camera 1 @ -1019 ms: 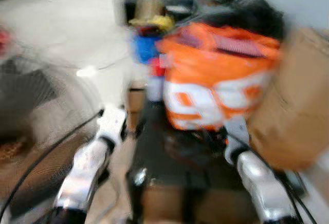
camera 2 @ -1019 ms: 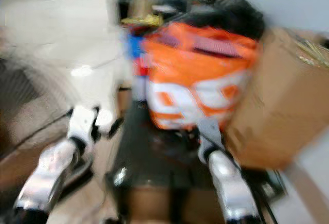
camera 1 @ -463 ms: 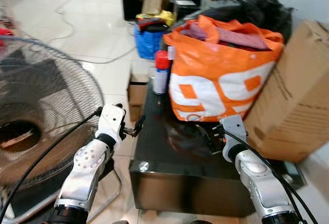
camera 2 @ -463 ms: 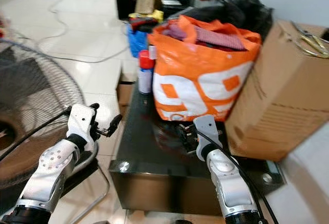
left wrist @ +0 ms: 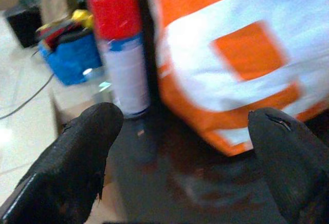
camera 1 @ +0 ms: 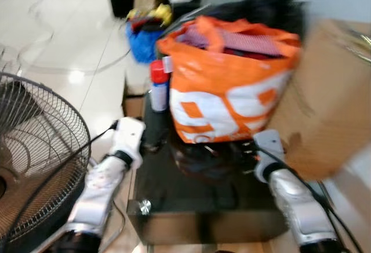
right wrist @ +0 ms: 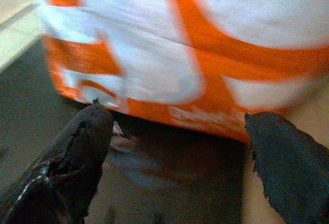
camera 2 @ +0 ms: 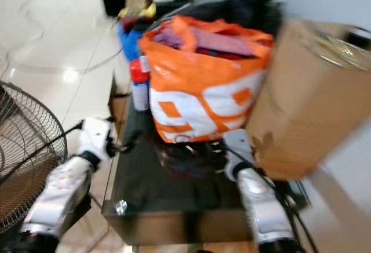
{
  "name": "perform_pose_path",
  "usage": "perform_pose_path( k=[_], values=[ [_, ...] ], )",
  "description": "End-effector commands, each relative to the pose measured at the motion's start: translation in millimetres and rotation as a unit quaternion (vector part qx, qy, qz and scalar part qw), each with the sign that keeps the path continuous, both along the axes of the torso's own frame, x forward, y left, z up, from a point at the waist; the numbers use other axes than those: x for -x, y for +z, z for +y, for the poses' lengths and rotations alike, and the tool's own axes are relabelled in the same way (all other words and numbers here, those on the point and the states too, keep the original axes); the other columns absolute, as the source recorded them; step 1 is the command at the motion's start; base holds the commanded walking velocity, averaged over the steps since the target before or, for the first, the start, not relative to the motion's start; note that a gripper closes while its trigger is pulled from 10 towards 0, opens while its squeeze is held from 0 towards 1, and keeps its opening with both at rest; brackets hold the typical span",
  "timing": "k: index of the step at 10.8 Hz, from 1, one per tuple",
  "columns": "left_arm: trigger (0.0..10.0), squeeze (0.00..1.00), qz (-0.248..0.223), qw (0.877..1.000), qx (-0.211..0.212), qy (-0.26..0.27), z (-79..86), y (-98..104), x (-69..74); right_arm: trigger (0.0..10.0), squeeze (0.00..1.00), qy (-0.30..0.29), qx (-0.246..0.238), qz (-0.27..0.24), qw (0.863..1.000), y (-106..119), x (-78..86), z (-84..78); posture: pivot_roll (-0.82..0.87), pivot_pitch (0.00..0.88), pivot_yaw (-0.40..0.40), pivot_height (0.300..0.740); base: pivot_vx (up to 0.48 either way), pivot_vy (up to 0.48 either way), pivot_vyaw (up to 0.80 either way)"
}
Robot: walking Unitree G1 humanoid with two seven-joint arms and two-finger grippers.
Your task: Hang keys on a hook
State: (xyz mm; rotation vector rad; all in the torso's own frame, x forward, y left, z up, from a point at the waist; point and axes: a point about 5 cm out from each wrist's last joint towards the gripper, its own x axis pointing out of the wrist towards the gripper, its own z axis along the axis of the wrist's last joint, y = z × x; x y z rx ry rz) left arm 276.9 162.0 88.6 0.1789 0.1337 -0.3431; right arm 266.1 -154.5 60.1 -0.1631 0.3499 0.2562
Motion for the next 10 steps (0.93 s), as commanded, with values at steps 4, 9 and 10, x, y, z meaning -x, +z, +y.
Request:
perform_pose_path(
  k=[4,9,10],
  values=[
    [10.0,0.47,0.006,1.000,-0.009,-0.003,-1.0,-4.1,3.9,10.0,0.00,0.003,0.010,0.005,1.000,-1.8,1.5,-2.1,-0.08,0.000,-0.038,0.732,0.000,0.000,0.00],
    [10.0,0.47,0.038,0.996,-0.054,-0.064,12.7,-7.7,15.5,10.0,1.00,0.032,-0.018,0.077,0.996,-31.8,-9.5,25.3,-0.04,0.000,-0.058,0.732,0.000,0.000,0.00],
    [10.0,0.47,0.049,0.990,-0.082,-0.106,19.1,-6.4,21.6,10.0,1.00,0.045,-0.015,0.087,0.995,-36.6,-14.1,32.4,-0.03,0.000,-0.065,0.732,0.000,0.000,0.00]
  ],
)
